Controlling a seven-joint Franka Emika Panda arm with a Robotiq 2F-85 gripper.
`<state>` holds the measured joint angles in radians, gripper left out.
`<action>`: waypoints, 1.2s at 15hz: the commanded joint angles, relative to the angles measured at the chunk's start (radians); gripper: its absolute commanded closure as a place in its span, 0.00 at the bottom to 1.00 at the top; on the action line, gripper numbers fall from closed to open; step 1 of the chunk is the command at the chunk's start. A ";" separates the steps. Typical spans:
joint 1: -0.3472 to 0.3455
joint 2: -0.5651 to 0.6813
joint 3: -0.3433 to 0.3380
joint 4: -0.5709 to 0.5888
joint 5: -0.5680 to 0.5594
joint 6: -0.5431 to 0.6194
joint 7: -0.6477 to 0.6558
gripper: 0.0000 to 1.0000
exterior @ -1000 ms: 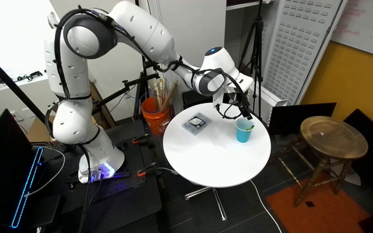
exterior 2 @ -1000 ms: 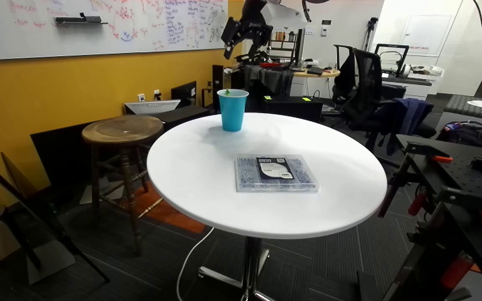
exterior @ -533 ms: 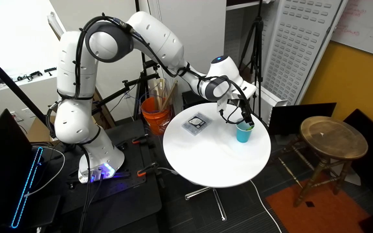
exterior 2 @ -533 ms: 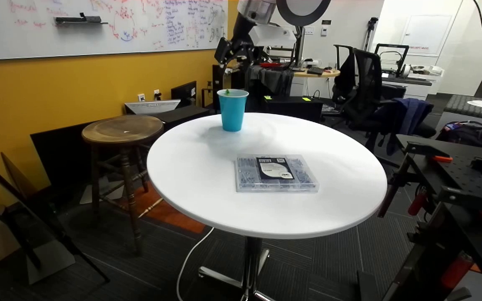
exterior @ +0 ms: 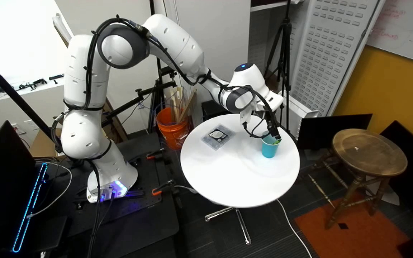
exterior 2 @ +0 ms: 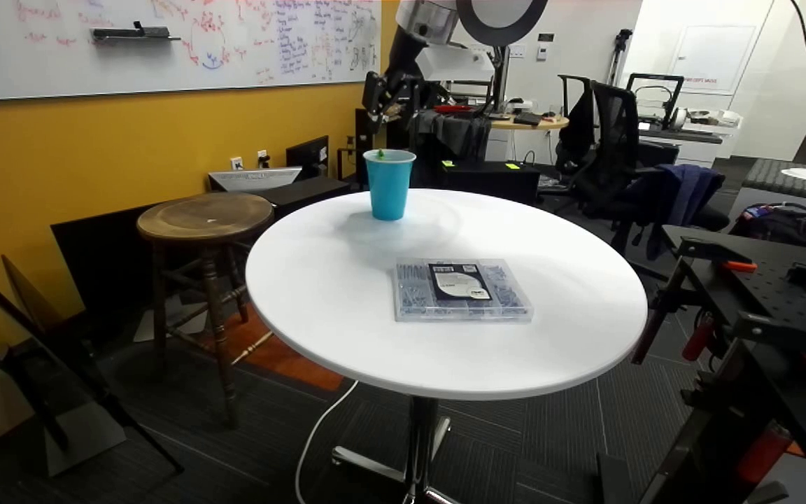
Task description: Remove the pen from the cup and place it on the table
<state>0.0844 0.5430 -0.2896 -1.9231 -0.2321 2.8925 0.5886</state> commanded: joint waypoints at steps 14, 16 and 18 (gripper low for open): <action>0.040 0.070 -0.020 0.046 0.062 -0.042 -0.062 0.57; 0.040 0.081 -0.020 0.056 0.066 -0.041 -0.063 0.59; 0.041 0.090 -0.020 0.065 0.070 -0.044 -0.063 0.60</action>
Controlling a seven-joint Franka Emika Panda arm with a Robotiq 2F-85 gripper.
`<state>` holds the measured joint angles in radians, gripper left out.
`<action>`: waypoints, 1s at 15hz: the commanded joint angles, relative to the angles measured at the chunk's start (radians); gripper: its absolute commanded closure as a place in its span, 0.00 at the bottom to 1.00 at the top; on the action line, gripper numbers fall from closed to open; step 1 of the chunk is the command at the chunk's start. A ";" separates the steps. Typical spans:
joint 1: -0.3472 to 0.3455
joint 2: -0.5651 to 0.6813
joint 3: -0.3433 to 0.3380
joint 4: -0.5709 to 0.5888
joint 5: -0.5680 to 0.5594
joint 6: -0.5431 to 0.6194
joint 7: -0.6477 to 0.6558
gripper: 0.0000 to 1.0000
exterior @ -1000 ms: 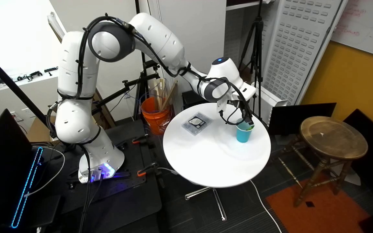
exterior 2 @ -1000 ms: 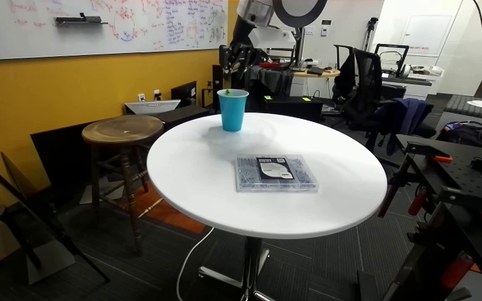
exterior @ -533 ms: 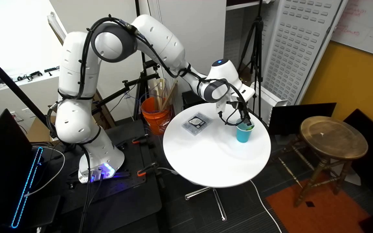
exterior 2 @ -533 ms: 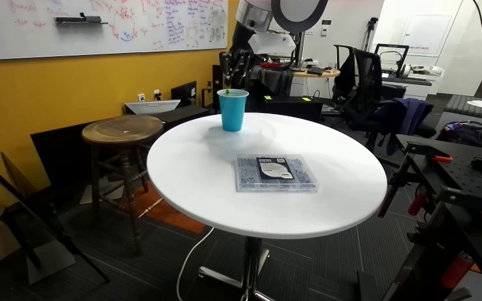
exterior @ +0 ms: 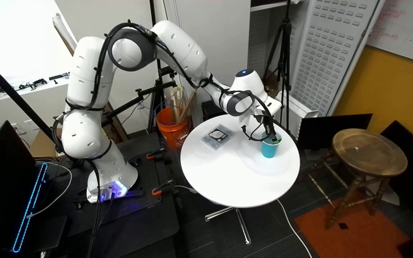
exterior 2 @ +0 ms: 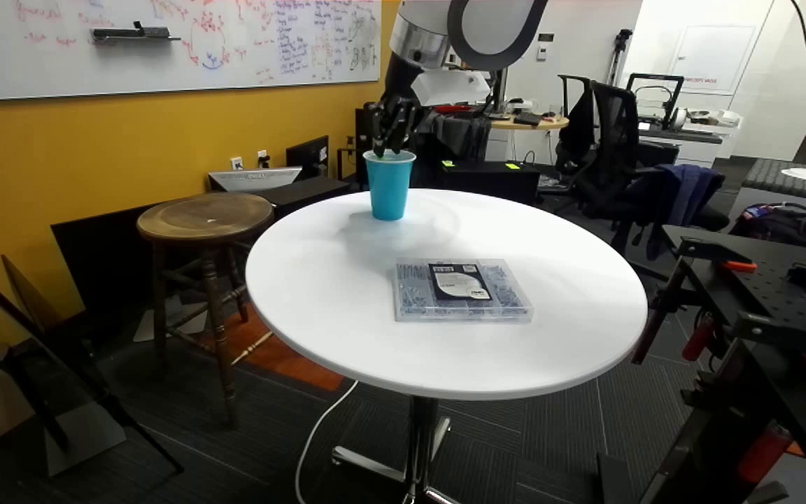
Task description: Remove the pen from the cup and place it on the table
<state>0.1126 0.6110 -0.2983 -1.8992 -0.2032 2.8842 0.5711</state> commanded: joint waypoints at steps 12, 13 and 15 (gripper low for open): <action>0.017 0.076 -0.025 0.096 0.062 -0.060 -0.037 0.59; 0.018 0.079 -0.026 0.099 0.062 -0.063 -0.037 0.60; 0.017 0.084 -0.025 0.104 0.062 -0.072 -0.038 0.60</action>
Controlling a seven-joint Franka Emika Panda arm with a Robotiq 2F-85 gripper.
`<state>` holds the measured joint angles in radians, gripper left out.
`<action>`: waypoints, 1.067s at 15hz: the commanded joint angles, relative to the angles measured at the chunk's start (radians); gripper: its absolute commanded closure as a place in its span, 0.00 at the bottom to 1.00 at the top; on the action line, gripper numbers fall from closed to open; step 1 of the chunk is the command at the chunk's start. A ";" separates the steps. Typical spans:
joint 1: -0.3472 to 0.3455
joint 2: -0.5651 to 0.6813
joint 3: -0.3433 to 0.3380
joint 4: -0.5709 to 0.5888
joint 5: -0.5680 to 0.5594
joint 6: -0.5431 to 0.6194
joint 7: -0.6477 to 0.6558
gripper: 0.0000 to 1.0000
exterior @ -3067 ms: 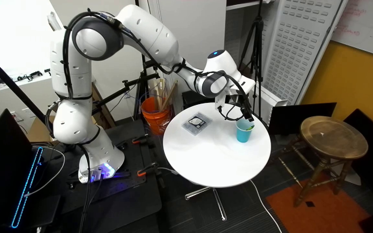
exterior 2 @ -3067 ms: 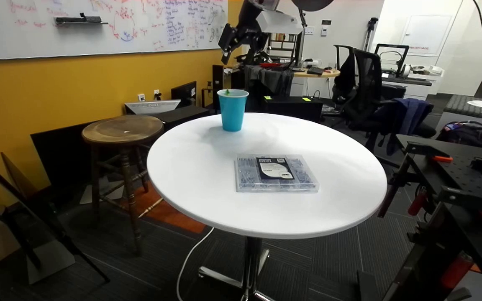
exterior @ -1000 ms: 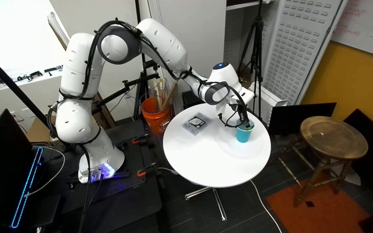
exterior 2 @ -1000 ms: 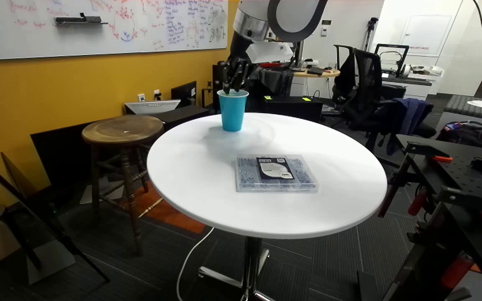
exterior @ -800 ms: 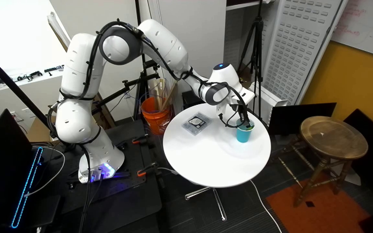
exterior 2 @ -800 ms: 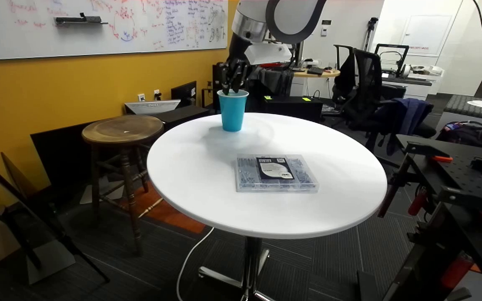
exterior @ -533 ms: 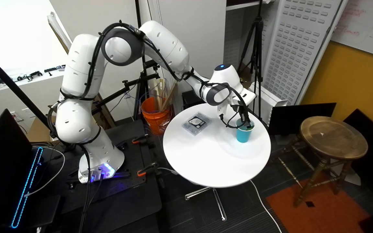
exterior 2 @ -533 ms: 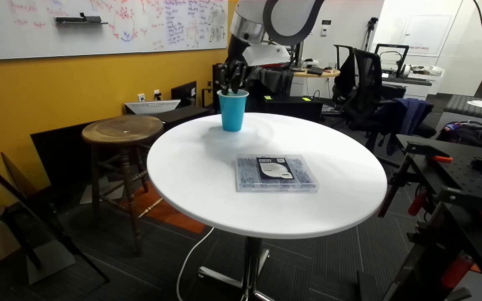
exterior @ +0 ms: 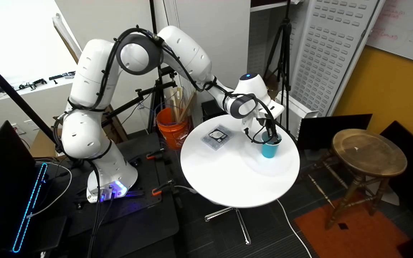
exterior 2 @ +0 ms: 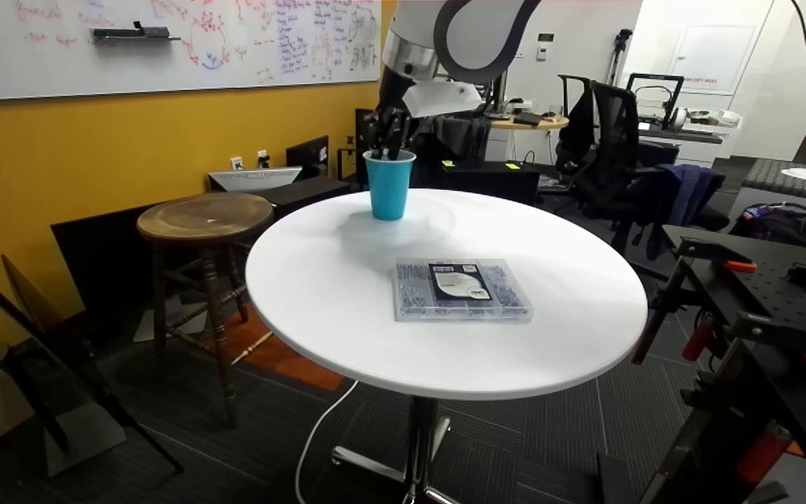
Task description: Remove the pen from the cup and place it on the table
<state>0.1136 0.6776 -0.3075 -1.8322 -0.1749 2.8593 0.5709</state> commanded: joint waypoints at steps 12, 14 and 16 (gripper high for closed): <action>0.019 0.052 -0.019 0.082 0.028 -0.079 -0.030 0.60; 0.020 0.060 -0.019 0.093 0.027 -0.087 -0.029 0.66; 0.021 0.069 -0.019 0.105 0.026 -0.096 -0.028 0.69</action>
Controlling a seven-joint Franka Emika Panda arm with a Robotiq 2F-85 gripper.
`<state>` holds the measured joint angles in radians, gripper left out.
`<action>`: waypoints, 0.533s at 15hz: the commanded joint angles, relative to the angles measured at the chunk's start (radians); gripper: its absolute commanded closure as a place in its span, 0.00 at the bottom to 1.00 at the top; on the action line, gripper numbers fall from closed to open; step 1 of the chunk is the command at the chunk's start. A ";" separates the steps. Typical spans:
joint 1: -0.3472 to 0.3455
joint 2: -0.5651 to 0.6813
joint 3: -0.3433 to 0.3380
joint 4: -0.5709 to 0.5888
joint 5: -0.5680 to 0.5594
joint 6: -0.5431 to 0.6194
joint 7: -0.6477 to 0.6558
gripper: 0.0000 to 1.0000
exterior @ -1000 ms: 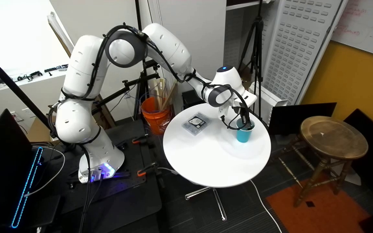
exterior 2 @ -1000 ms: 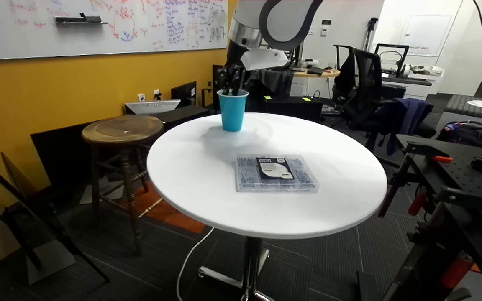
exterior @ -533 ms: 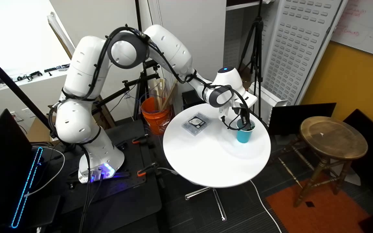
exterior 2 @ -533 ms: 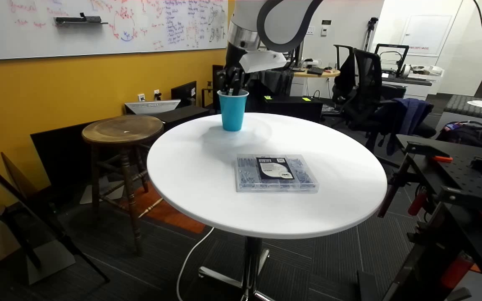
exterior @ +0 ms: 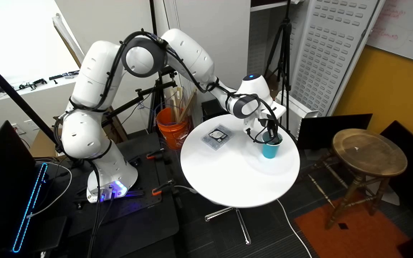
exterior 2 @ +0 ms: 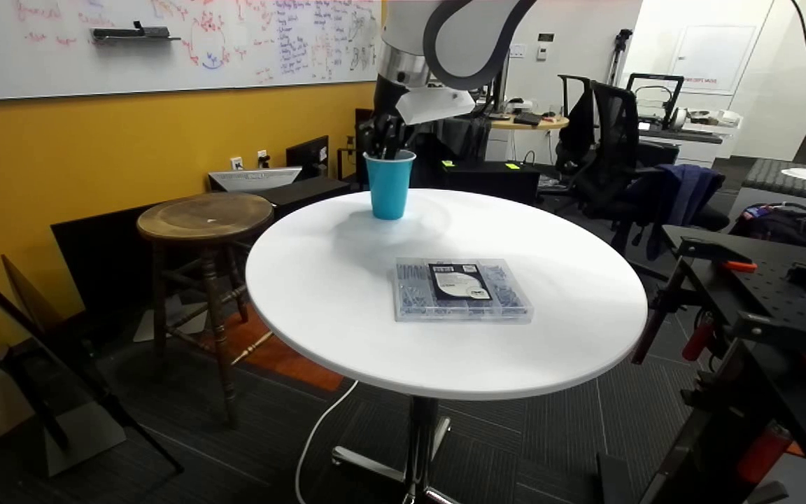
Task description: Remove the pen from the cup and place it on the table
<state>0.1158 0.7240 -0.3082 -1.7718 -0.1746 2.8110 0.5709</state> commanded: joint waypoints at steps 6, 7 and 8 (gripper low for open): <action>0.022 0.043 -0.018 0.071 0.023 -0.065 -0.028 1.00; 0.022 0.041 -0.017 0.070 0.022 -0.066 -0.030 1.00; 0.023 0.035 -0.017 0.064 0.021 -0.064 -0.032 0.97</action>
<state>0.1211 0.7533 -0.3087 -1.7329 -0.1746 2.7891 0.5709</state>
